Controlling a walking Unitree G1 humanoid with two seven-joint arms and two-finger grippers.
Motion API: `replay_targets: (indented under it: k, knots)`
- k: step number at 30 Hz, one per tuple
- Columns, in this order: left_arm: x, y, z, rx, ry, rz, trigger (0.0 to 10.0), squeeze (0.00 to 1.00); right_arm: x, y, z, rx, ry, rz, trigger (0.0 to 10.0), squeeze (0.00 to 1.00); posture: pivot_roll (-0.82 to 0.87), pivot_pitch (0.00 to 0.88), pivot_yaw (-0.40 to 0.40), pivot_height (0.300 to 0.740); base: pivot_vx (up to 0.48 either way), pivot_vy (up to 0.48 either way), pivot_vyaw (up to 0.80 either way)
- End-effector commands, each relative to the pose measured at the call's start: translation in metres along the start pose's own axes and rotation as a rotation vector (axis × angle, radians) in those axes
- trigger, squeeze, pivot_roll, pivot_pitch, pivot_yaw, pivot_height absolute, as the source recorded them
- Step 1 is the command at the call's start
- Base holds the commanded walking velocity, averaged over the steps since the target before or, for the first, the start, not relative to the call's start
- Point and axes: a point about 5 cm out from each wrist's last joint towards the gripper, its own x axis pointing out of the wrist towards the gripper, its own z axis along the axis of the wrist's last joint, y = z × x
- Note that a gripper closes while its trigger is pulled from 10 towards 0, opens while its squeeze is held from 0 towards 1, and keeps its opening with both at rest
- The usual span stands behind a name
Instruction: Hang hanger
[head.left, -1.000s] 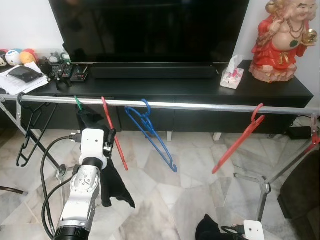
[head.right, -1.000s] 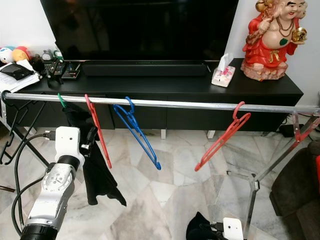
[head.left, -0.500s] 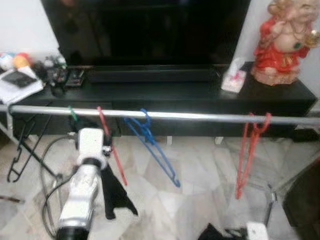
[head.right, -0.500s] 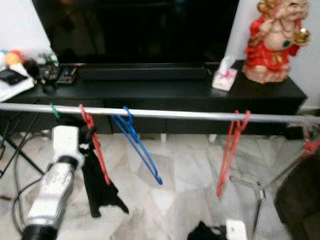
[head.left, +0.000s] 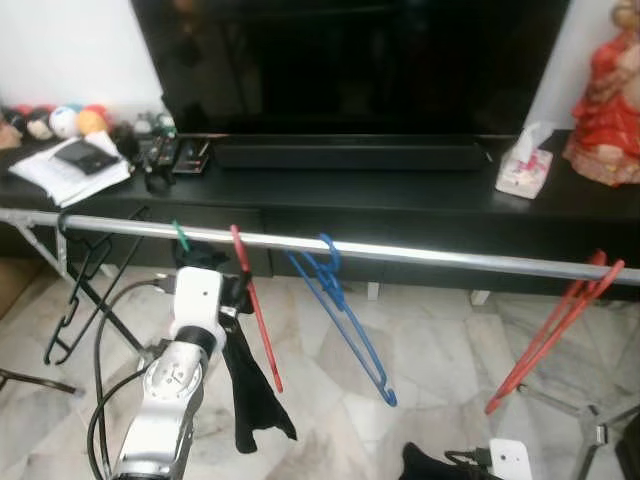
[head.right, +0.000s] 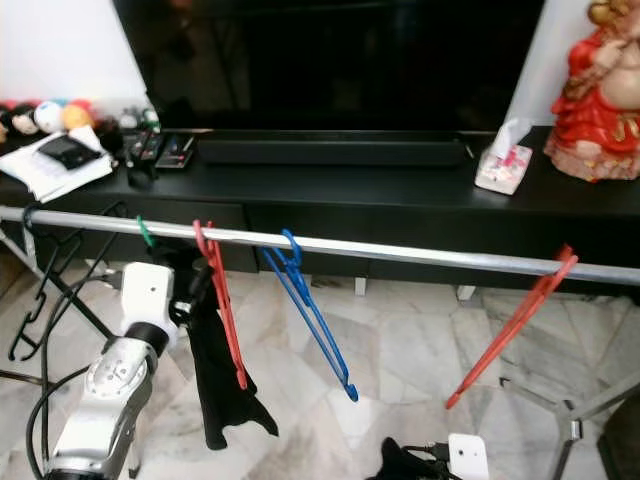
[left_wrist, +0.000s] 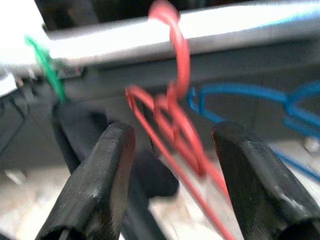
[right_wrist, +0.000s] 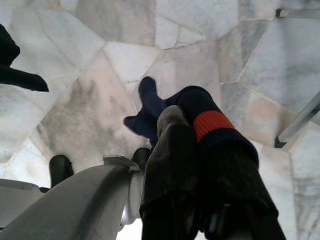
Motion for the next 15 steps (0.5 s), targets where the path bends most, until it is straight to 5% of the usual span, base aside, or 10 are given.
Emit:
replay_targets:
  k: [1,4,9,15]
  knots:
    - [-0.006,0.001,-0.003,-0.015,0.06,-0.051,10.0,0.0,-0.002,-0.001,-0.004,0.005,0.006,-0.002,10.0,0.0,-0.13,0.0,0.019,0.74,0.0,0.0,0.0]
    - [-0.008,0.006,-0.011,-0.045,0.185,-0.048,10.0,0.0,-0.003,-0.002,-0.007,0.006,0.012,-0.002,10.0,0.0,-0.13,0.0,0.02,0.74,0.0,0.0,0.0]
    - [-0.005,0.01,-0.007,-0.117,0.211,-0.007,10.0,0.0,-0.003,-0.003,-0.008,0.004,0.014,-0.002,10.0,0.0,-0.13,0.0,0.02,0.74,0.0,0.0,0.0]
    - [0.023,-0.005,0.011,-0.281,0.257,-0.01,10.0,0.0,-0.001,0.002,-0.005,0.008,0.011,0.012,10.0,0.0,-0.14,0.005,0.019,0.74,0.0,0.0,0.0]
